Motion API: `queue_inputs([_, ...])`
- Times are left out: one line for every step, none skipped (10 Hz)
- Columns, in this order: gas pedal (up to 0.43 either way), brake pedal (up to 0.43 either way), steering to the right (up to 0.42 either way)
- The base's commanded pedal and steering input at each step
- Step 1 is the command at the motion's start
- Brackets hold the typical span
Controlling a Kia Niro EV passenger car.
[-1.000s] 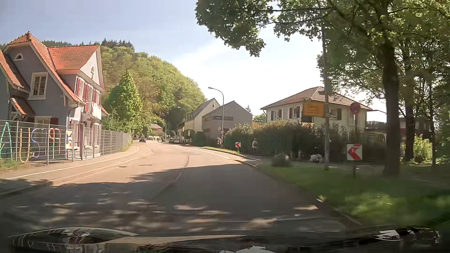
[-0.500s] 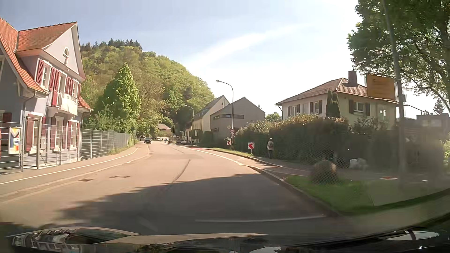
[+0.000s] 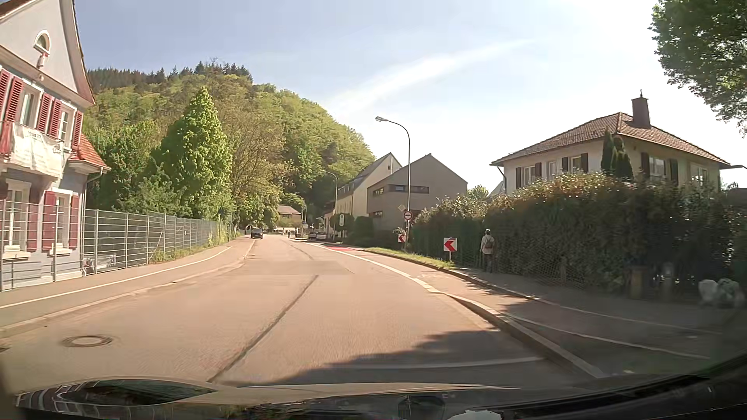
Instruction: Follow the waypoints while adhering to traffic rules and regulations
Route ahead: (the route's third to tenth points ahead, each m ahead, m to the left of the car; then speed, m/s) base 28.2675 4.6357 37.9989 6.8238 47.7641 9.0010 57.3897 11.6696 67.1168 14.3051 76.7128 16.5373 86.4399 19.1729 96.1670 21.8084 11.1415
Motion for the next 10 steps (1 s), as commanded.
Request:
queue_inputs([0.118,0.0,-0.043])
queue_inputs([0.118,0.0,-0.043])
queue_inputs([0.118,0.0,-0.043])
queue_inputs([0.118,0.0,-0.043])
queue_inputs([0.118,0.0,-0.043])
queue_inputs([0.118,0.0,-0.043])
queue_inputs([0.118,0.0,-0.042])
queue_inputs([0.118,0.0,-0.04])
queue_inputs([0.118,0.0,-0.036])
queue_inputs([0.118,0.0,-0.033])
